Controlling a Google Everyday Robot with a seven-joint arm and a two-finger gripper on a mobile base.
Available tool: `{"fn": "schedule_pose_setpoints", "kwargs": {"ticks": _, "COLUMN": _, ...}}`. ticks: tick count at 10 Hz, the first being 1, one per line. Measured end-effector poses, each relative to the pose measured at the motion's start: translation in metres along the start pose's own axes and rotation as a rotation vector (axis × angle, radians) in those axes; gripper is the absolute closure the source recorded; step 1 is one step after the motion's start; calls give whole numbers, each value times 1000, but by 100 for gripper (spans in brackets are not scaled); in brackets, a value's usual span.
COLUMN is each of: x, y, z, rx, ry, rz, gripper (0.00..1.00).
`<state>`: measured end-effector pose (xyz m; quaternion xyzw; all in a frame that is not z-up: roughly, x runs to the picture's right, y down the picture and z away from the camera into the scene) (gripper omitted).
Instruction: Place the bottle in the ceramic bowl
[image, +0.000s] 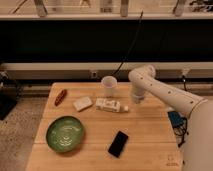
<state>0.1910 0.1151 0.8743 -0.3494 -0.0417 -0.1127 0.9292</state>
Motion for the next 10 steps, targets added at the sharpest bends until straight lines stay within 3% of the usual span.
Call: {"fn": "schedule_pose_setpoints", "kwargs": {"ticks": 10, "x": 0, "y": 0, "z": 1, "rx": 0, "ry": -2, "rz": 41, "gripper": 77}}
